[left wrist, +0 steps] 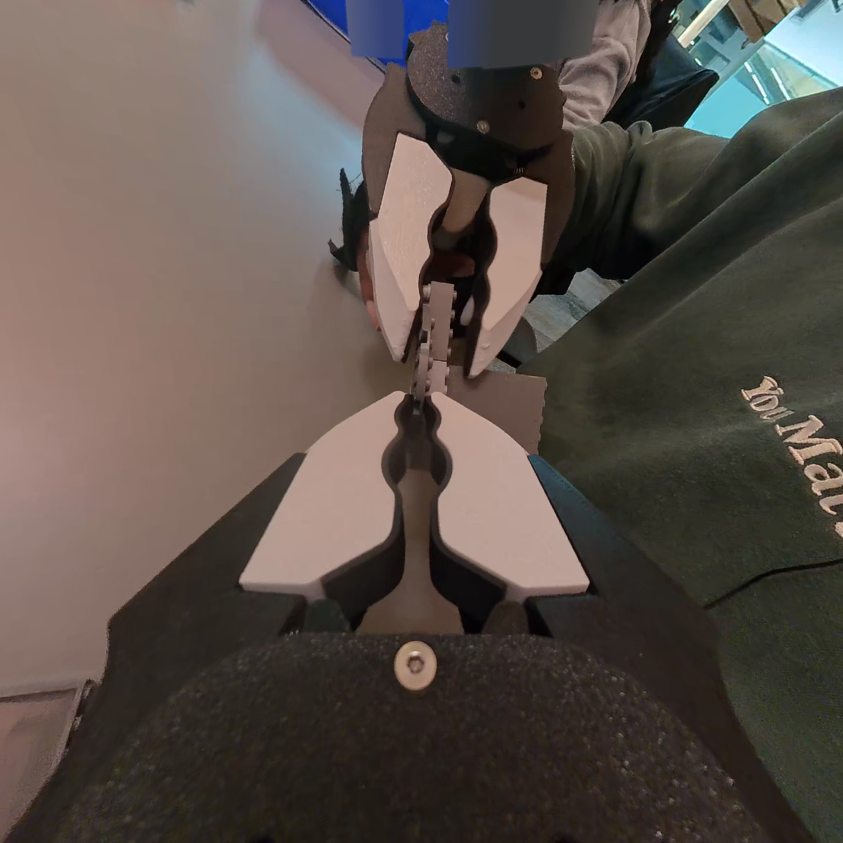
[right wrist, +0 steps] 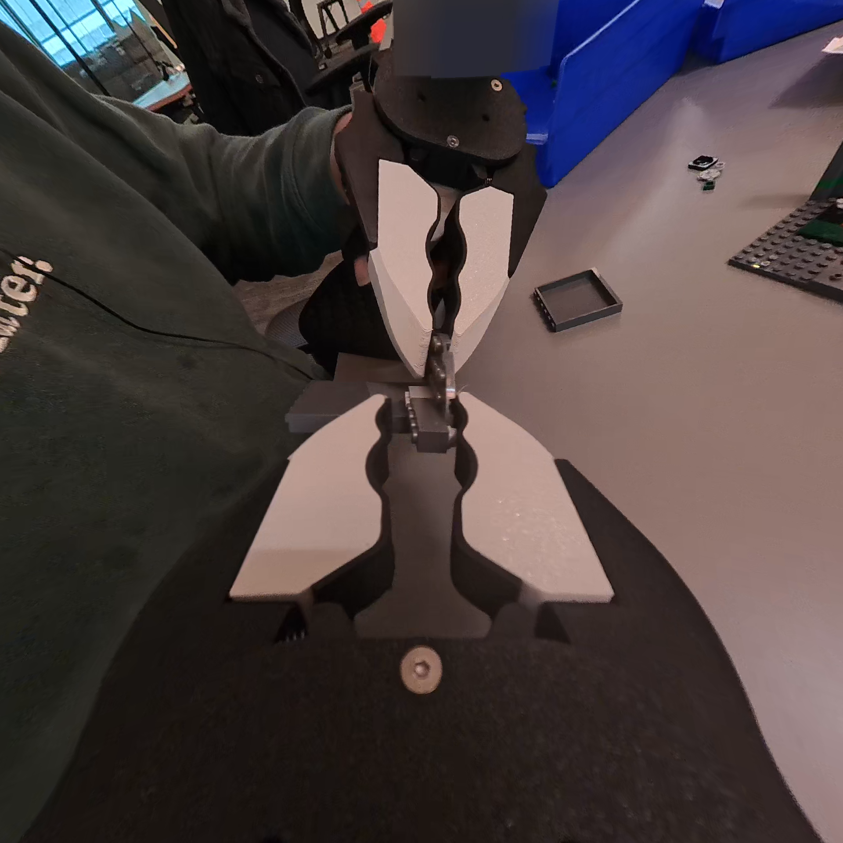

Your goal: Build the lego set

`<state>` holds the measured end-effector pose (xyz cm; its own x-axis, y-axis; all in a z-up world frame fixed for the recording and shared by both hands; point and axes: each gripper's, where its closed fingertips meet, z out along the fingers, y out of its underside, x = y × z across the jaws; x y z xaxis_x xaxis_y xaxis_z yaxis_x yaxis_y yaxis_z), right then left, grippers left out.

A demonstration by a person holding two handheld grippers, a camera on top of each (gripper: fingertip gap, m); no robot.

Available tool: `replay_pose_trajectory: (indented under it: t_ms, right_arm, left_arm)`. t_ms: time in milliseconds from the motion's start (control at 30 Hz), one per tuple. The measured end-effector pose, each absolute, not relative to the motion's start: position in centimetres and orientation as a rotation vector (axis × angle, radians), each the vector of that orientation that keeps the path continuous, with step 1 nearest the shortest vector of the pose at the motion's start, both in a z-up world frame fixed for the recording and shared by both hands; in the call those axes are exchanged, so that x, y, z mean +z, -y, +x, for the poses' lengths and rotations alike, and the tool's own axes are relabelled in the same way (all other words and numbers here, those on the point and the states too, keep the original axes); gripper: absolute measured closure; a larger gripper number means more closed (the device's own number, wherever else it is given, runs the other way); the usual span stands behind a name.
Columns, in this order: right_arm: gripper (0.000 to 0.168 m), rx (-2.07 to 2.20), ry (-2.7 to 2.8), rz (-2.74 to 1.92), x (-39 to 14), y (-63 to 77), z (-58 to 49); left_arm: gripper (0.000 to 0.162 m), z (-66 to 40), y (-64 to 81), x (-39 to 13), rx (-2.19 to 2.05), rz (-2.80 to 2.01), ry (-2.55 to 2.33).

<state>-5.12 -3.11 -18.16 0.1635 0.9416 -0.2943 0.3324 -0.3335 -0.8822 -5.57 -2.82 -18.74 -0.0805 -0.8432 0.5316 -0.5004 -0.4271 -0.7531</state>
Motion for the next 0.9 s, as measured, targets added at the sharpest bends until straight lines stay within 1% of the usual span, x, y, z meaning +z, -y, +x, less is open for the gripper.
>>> replay_pose_trajectory:
  t_ms: [67, 300, 533, 700, 800, 900]
  right_arm:
    - [0.137, 1.168, 1.221, -1.774, -17.9, 3.2, -4.9]
    - [0.152, 1.153, 1.239, -1.762, -17.9, 3.1, -4.5]
    - [0.153, 1.102, 1.209, -1.702, -17.7, 3.0, -4.7]
    - [0.153, 1.196, 1.106, -1.713, -17.5, 2.9, -4.7]
    - [0.153, 1.331, 1.0, -1.732, -17.1, 2.8, -4.5]
    - [0.153, 1.504, 0.838, -1.768, -16.6, 2.3, -3.8]
  left_arm:
    - [0.158, -5.6, 2.8, -18.7, -1.506, -1.876, -1.457]
    - [0.158, -5.5, 3.1, -18.8, -1.489, -1.867, -1.489]
    - [0.157, -5.6, 2.9, -18.6, -1.482, -1.871, -1.45]
    - [0.157, -5.4, 2.7, -18.0, -1.505, -1.837, -1.414]
    - [0.14, -5.6, 2.7, -17.4, -1.511, -1.77, -1.409]
    - [0.134, -6.5, 2.3, -16.0, -1.479, -1.603, -1.386]
